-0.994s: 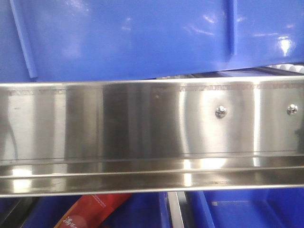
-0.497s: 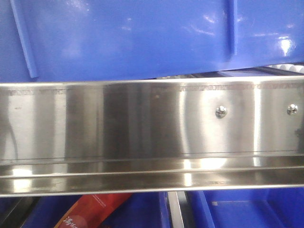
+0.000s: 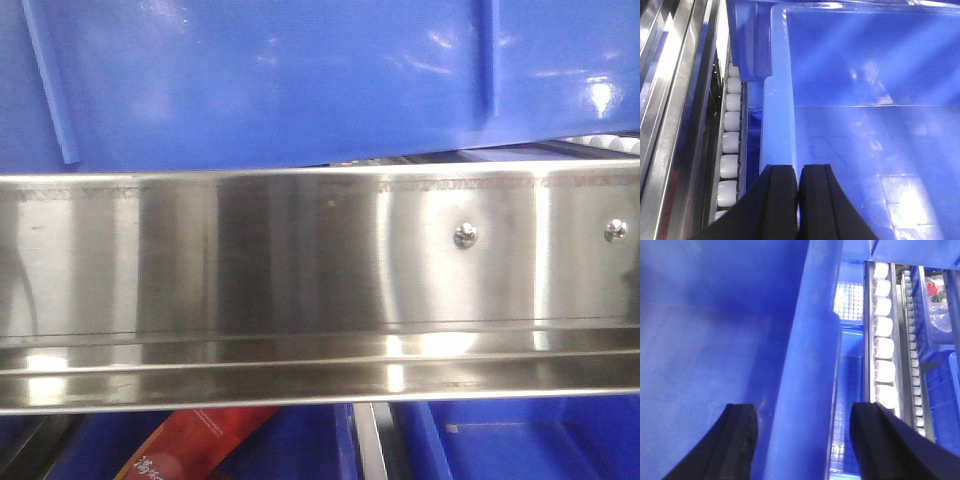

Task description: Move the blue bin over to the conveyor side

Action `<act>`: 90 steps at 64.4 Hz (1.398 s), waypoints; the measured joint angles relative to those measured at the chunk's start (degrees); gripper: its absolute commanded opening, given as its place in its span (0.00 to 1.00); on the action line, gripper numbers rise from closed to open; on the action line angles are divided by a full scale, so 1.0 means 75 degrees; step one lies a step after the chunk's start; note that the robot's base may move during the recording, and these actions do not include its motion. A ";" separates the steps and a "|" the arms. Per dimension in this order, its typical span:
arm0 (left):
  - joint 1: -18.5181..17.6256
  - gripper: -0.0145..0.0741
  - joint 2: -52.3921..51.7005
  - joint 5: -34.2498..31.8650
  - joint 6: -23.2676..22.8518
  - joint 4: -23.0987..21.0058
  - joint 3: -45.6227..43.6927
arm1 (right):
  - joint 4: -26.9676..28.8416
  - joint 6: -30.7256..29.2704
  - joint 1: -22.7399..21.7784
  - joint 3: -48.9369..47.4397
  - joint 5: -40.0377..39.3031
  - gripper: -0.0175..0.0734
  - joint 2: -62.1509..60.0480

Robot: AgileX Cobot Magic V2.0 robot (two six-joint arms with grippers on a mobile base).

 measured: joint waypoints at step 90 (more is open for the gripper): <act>0.0000 0.21 0.0227 -0.0256 0.0000 -0.0014 -0.0013 | -0.0199 -0.0005 0.0005 0.0000 -0.0014 0.10 0.0105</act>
